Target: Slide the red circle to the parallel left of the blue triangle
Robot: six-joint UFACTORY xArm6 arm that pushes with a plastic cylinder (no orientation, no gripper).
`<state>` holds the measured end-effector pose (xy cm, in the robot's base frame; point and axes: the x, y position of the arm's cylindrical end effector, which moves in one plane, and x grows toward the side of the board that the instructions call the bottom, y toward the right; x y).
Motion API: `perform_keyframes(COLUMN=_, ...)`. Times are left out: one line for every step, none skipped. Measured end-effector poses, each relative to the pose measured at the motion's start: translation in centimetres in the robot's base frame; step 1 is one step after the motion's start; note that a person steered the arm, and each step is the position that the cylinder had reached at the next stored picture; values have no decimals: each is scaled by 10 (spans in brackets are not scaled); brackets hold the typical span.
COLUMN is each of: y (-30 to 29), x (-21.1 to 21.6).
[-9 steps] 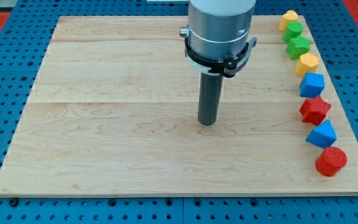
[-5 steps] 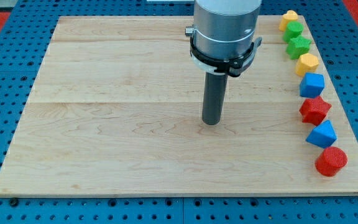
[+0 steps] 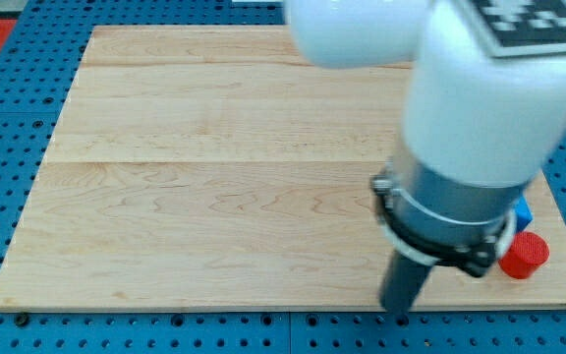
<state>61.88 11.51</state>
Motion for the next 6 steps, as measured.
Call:
perform_keyframes(y=43, x=0)
perform_keyframes(y=76, x=0)
perform_keyframes(y=109, x=0)
perform_keyframes(y=116, x=-1)
perform_keyframes(y=128, x=-2)
perform_keyframes(y=156, x=-10)
